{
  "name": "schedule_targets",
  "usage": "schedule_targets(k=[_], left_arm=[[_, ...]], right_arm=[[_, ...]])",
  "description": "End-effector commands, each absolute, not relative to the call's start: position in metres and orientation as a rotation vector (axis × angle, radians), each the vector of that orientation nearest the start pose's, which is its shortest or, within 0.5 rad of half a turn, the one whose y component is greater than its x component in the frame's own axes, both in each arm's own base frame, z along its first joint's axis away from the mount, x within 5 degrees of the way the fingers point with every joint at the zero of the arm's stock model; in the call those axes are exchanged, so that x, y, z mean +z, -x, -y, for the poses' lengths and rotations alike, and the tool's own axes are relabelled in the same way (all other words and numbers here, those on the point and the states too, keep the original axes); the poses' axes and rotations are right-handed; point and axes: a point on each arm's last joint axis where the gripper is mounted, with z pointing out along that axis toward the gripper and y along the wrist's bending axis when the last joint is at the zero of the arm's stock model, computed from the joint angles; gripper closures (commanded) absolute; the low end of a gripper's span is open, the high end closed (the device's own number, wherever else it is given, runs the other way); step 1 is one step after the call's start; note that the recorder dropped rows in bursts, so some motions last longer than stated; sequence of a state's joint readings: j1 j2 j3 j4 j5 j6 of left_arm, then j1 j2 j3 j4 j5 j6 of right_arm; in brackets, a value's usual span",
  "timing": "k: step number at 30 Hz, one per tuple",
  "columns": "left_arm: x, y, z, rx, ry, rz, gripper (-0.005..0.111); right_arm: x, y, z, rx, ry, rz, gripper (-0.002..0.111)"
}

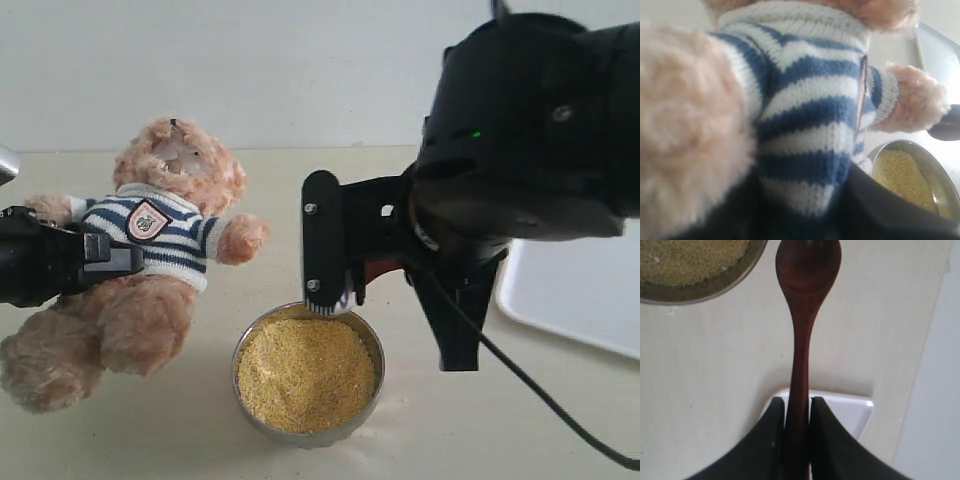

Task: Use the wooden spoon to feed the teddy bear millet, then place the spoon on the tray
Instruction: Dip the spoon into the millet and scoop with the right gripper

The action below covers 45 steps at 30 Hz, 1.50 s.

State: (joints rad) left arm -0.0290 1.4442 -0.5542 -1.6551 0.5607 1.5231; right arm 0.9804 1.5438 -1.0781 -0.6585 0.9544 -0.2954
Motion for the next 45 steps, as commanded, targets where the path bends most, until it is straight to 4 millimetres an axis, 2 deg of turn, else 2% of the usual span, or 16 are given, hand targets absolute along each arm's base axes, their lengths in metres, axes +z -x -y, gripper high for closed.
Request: schedule_targets(k=[1,6,15,26,31,34,38,45], left_arm=[[0.191,-0.246,0.058,-0.755,-0.166,-2.281,0.102],[0.191,-0.246,0.057,-0.749,-0.164,-2.282,0.102],[0.190,-0.246,0.057,-0.746,-0.173,-2.285,0.102],[0.190,-0.246,0.058,-0.739,-0.193,-2.290,0.102],[0.190,-0.246,0.058,-0.739,-0.193,-2.290,0.102],[0.190,-0.245,0.058,-0.737,-0.199,-2.292,0.102],[0.190,-0.245,0.058,-0.737,-0.199,-2.292,0.102],[0.190,-0.245,0.058,-0.737,-0.199,-2.292,0.102]], right_arm=[[0.263,-0.202,-0.241,-0.630,1.906,-1.808,0.108],[0.254,-0.191,-0.252,-0.636,1.978,-1.801,0.108],[0.248,-0.184,-0.253,-0.537,1.996,-1.889,0.108],[0.248,-0.184,-0.251,-0.553,2.015,-1.887,0.108],[0.247,-0.193,-0.261,-0.463,1.996,-1.771,0.108],[0.247,-0.191,-0.259,-0.461,2.006,-1.791,0.108],[0.239,-0.196,-0.248,-0.579,2.101,-1.855,0.108],[0.236,-0.197,-0.255,-0.524,2.068,-1.830,0.108]])
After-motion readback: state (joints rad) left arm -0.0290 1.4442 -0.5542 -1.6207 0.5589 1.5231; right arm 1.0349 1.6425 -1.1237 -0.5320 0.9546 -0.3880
